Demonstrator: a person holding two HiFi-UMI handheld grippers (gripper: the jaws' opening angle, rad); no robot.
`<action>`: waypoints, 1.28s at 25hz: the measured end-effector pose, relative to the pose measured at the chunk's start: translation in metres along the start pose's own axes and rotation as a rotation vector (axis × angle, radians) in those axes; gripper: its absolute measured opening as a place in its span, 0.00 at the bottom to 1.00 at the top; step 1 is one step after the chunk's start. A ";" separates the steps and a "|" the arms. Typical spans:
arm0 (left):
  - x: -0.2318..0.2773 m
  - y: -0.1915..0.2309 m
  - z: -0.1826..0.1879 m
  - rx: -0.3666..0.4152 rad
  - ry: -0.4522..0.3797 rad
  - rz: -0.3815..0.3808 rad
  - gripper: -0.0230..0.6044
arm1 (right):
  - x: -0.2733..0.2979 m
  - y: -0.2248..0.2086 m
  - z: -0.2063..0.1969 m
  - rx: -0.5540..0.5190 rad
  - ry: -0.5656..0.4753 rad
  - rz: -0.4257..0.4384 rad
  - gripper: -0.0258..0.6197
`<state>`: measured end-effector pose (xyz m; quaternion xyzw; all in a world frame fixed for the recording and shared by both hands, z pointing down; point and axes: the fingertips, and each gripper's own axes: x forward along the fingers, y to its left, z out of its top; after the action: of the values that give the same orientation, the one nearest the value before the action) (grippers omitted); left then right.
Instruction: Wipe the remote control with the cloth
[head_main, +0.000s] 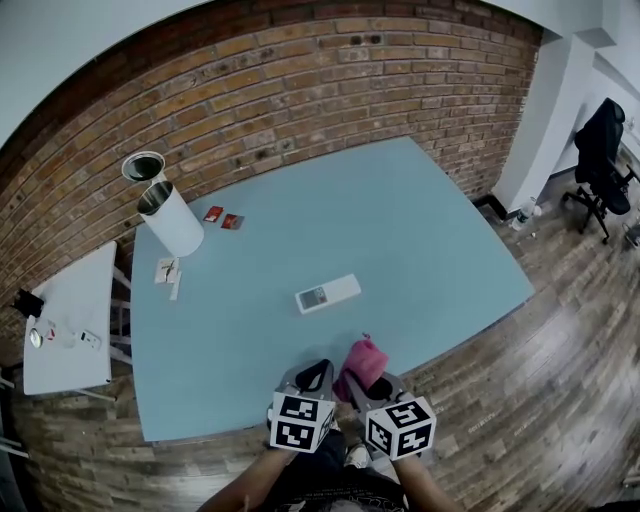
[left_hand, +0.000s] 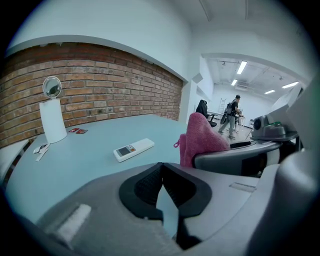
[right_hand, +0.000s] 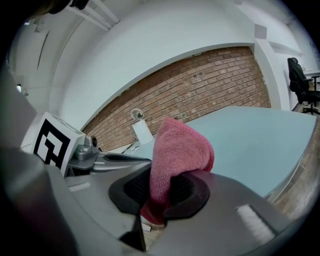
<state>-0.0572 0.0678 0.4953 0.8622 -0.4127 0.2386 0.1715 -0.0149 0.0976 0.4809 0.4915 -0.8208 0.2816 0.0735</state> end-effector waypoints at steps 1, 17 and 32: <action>0.004 0.006 0.002 0.003 0.002 0.007 0.04 | 0.005 -0.001 0.002 -0.003 0.006 0.003 0.14; 0.070 0.089 0.024 0.166 0.120 -0.093 0.23 | 0.097 -0.020 0.054 -0.045 0.053 0.012 0.14; 0.125 0.118 0.009 0.610 0.310 -0.334 0.57 | 0.141 -0.048 0.076 -0.059 0.108 -0.055 0.14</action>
<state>-0.0803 -0.0856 0.5687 0.8827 -0.1455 0.4469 0.0041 -0.0340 -0.0683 0.4921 0.4956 -0.8098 0.2813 0.1397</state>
